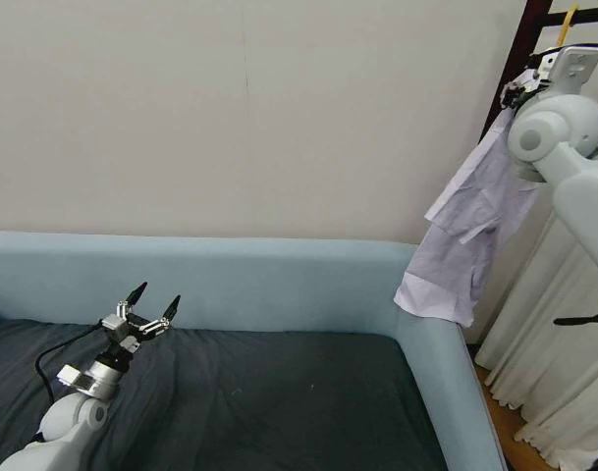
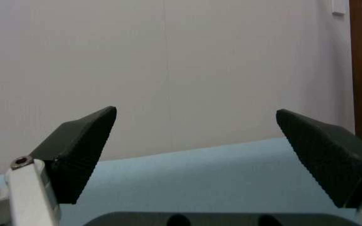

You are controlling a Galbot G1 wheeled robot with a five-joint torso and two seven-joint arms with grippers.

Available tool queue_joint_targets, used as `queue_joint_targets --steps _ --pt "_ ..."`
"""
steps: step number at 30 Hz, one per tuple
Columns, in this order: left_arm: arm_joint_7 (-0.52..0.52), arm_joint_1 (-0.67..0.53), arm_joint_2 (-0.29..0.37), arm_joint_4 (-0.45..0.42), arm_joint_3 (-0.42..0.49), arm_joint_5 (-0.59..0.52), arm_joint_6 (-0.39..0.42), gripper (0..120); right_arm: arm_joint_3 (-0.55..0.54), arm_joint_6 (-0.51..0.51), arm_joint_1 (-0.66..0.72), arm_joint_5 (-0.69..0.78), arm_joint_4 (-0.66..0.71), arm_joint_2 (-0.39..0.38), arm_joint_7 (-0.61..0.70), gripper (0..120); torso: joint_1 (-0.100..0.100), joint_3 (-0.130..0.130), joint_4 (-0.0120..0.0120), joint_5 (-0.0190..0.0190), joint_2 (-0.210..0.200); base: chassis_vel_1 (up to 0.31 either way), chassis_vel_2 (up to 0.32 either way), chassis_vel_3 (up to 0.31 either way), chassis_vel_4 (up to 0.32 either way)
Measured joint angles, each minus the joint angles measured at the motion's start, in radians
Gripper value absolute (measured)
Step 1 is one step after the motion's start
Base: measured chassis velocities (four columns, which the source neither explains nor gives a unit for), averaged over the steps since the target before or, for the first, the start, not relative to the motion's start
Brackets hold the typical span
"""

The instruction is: Pick up the clothes from the sofa and hang them on the clothes hanger.

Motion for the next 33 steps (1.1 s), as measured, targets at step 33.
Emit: queue_joint_targets --steps 33 --pt "-0.65 0.521 -0.404 -0.69 -0.068 0.381 0.135 100 0.537 0.673 -1.535 -0.832 0.342 0.36 -0.592 100 0.0 0.0 -0.0004 0.0 0.0 0.0 0.0 0.0 0.0"
